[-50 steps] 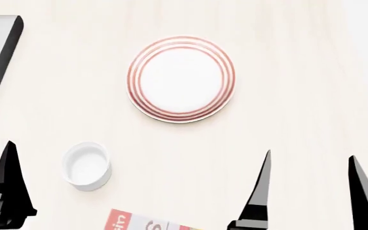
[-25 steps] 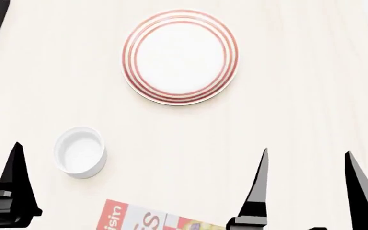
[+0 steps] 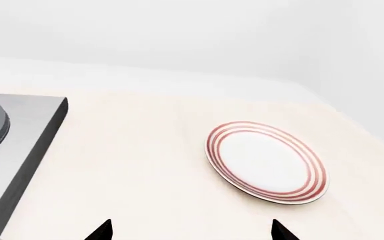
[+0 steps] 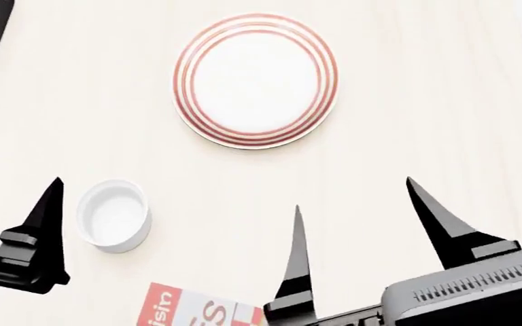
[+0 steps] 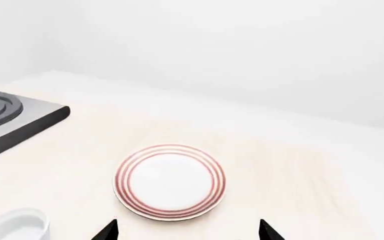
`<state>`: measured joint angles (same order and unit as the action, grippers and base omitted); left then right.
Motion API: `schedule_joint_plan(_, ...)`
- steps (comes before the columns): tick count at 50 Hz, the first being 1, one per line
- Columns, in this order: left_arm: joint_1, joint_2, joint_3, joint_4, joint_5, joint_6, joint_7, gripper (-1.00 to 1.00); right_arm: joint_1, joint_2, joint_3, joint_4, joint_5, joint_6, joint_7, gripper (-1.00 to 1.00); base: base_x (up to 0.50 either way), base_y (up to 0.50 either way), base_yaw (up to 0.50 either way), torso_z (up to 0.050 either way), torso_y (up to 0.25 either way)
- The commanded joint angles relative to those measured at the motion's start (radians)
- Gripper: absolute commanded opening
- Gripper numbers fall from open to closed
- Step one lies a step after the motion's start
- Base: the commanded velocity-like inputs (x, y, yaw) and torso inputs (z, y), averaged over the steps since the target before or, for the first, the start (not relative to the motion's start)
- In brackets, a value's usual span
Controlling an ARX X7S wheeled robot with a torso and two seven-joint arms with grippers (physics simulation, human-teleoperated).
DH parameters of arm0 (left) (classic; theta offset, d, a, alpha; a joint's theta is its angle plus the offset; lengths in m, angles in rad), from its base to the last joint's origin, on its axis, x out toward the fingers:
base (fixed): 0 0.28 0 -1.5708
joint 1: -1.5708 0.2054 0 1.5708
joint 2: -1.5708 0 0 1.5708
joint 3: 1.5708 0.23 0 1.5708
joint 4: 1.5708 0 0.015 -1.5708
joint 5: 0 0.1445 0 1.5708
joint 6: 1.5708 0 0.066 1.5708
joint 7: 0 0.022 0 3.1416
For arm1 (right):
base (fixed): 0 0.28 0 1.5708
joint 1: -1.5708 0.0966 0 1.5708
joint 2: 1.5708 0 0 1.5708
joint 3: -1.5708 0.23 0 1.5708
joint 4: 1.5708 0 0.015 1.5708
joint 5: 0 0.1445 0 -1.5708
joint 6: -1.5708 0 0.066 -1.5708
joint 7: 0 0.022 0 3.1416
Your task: Pick the akita bowl on the cookies box and place it on the plate.
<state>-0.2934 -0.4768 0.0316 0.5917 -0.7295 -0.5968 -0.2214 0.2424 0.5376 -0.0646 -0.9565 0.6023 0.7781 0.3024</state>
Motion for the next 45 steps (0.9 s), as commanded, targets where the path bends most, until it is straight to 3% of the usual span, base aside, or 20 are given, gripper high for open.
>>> schedule_joint_plan(1,-0.099,-0.053,0.007,-0.005,-0.101,-0.091,0.053,1.00,0.195,0.081,0.017,-0.083,0.253,0.279,0.030,1.00,0.00,0.00,0.00,0.000,0.000)
schedule_joint_plan(11,-0.133,-0.064,-0.012,-0.001,-0.164,-0.118,0.058,1.00,0.543,0.153,0.000,-0.022,0.887,0.479,0.256,1.00,0.00,0.00,0.00,0.000,0.000)
schedule_joint_plan(22,-0.152,-0.063,-0.002,-0.012,-0.152,-0.118,0.052,1.00,0.760,0.188,-0.188,0.004,1.273,0.475,0.416,1.00,0.00,0.00,0.00,0.000,0.000)
schedule_joint_plan(45,-0.150,-0.072,0.007,0.019,-0.150,-0.118,0.036,1.00,1.047,0.115,-0.548,-0.005,1.623,0.397,0.668,1.00,0.00,0.00,0.00,0.000,0.000)
